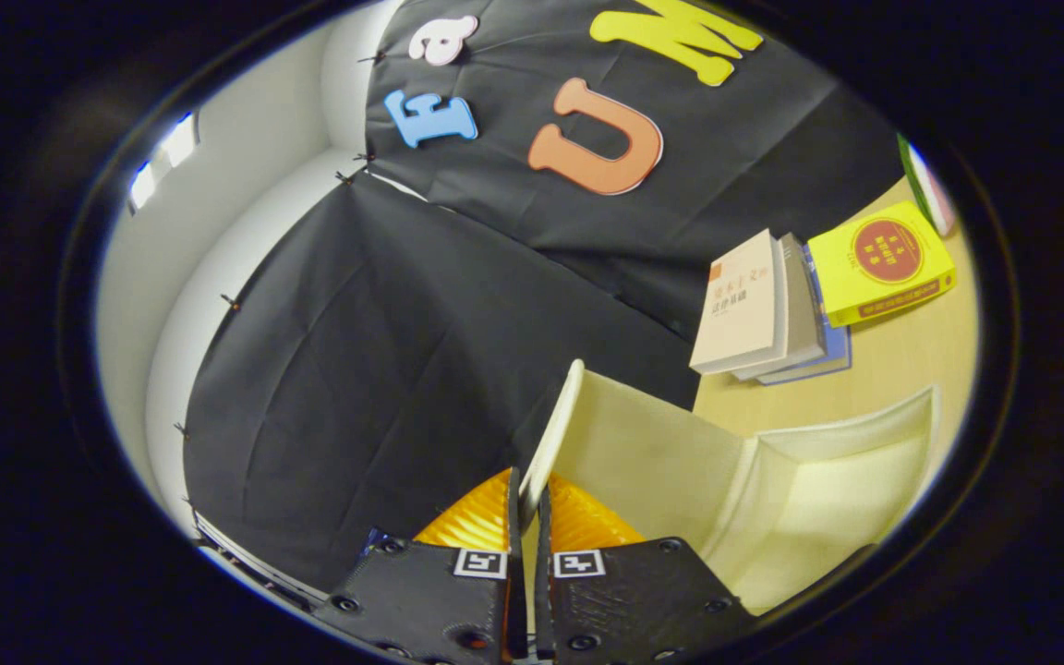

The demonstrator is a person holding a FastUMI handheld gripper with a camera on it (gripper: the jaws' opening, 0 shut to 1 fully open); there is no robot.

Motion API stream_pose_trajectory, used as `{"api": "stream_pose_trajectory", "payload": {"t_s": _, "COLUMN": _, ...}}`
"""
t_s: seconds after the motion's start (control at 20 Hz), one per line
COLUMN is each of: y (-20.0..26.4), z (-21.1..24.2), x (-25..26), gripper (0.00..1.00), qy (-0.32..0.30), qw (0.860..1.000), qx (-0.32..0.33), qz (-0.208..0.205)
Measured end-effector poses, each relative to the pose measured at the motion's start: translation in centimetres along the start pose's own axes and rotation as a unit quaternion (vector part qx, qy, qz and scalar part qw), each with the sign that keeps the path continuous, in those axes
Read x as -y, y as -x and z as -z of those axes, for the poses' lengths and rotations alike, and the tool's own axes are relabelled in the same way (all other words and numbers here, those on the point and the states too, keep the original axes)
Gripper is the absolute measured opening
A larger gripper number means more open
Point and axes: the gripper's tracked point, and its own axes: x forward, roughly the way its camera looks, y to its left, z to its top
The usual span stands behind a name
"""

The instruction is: Open the storage box then place both shoes into the box .Put the left shoe in first, then the right shoe, with the right side of both shoes facing outward in a uniform manner.

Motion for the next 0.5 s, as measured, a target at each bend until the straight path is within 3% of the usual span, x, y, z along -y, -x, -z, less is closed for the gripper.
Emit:
{"api": "stream_pose_trajectory", "payload": {"t_s": 0.1, "y": -2.1, "z": 0.7, "x": -0.3, "gripper": 0.04, "qy": -0.002, "qw": 1.0, "qx": -0.003, "qz": 0.001}}
{"api": "stream_pose_trajectory", "payload": {"t_s": 0.4, "y": -3.7, "z": 0.9, "x": -1.5, "gripper": 0.44, "qy": 0.008, "qw": 1.0, "qx": 0.005, "qz": -0.001}}
{"api": "stream_pose_trajectory", "payload": {"t_s": 0.5, "y": -2.1, "z": 0.1, "x": -1.7, "gripper": 0.8, "qy": 0.021, "qw": 1.0, "qx": 0.02, "qz": 0.001}}
